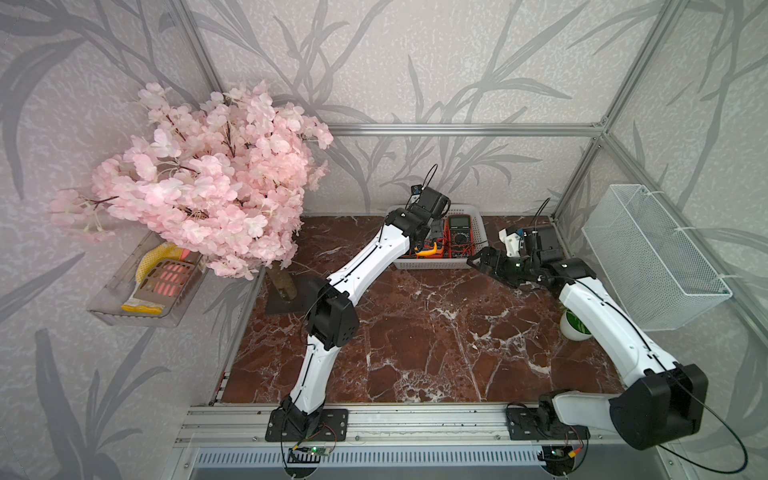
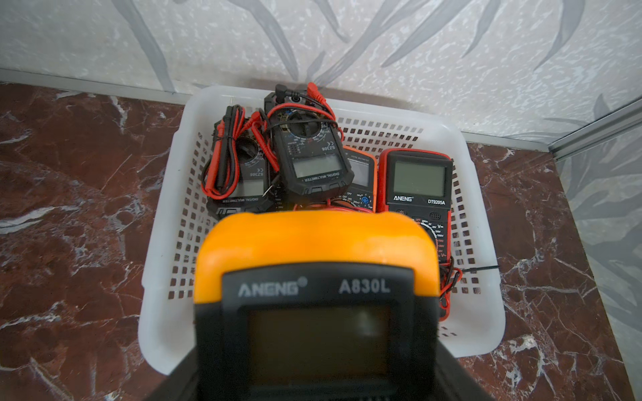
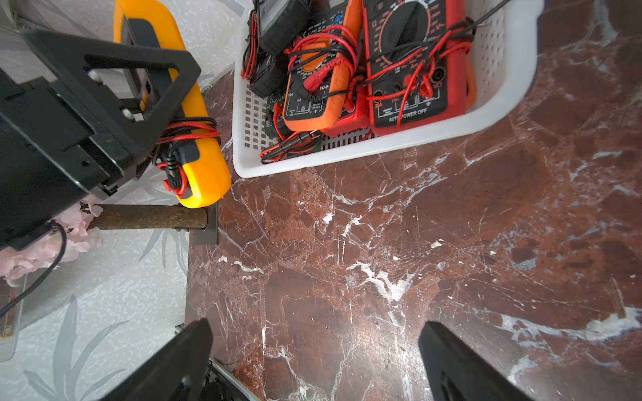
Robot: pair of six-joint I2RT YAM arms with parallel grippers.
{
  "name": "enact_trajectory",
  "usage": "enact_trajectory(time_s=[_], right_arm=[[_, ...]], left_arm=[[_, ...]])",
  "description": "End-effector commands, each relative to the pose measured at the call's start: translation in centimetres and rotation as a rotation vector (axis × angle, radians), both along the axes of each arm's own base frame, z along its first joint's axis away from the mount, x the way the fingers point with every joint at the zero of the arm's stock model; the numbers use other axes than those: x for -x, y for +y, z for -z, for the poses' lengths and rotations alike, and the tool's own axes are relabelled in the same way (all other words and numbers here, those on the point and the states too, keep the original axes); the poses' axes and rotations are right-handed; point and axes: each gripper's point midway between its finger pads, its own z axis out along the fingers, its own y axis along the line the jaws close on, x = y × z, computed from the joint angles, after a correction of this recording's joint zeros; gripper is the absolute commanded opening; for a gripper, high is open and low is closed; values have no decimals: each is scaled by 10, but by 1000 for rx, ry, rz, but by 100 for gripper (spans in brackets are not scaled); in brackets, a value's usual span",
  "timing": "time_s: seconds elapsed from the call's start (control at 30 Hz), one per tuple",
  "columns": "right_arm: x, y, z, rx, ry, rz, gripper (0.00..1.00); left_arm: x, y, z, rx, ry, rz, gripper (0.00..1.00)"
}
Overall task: Put the multimeter into the basket
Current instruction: Place the multimeter in the basket.
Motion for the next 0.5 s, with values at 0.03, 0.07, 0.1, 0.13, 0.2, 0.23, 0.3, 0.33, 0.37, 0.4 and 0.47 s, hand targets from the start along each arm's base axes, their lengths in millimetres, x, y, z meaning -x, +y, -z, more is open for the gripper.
enact_trajectory(time_s=[0.03, 0.07, 0.1, 0.13, 0.2, 0.23, 0.3, 0.33, 0.37, 0.4, 0.47], right_arm=[[-5, -8, -17, -9, -47, 36, 98], [-5, -9, -16, -8, -44, 40, 98], [-5, -10, -17, -7, -44, 45, 98], [-4, -11, -17, -7, -45, 48, 98], [-4, -14, -18, -7, -45, 58, 99], [-4, -15, -18, -9, -45, 62, 99], [-4, -18, -19, -10, -46, 71, 99], [-4, -20, -20, -10, -47, 76, 99], [-4, -22, -21, -8, -51, 83, 99], [-4, -24, -21, -8, -51, 90, 99], [-3, -28, -22, -7, -57, 104, 99]], left_arm=[[-14, -18, -25, 59, -85, 38, 56], [-16, -21, -26, 67, -91, 43, 56], [-17, -24, -28, 77, -97, 50, 56], [-18, -27, -29, 87, -102, 56, 56], [-21, -33, -33, 110, -118, 70, 56], [-23, -36, -33, 118, -122, 73, 56], [-25, -42, -36, 142, -138, 89, 56], [-26, -45, -37, 154, -143, 98, 56], [-27, -49, -39, 166, -151, 109, 56], [-29, -53, -40, 182, -161, 118, 56], [-31, -61, -44, 206, -179, 138, 56]])
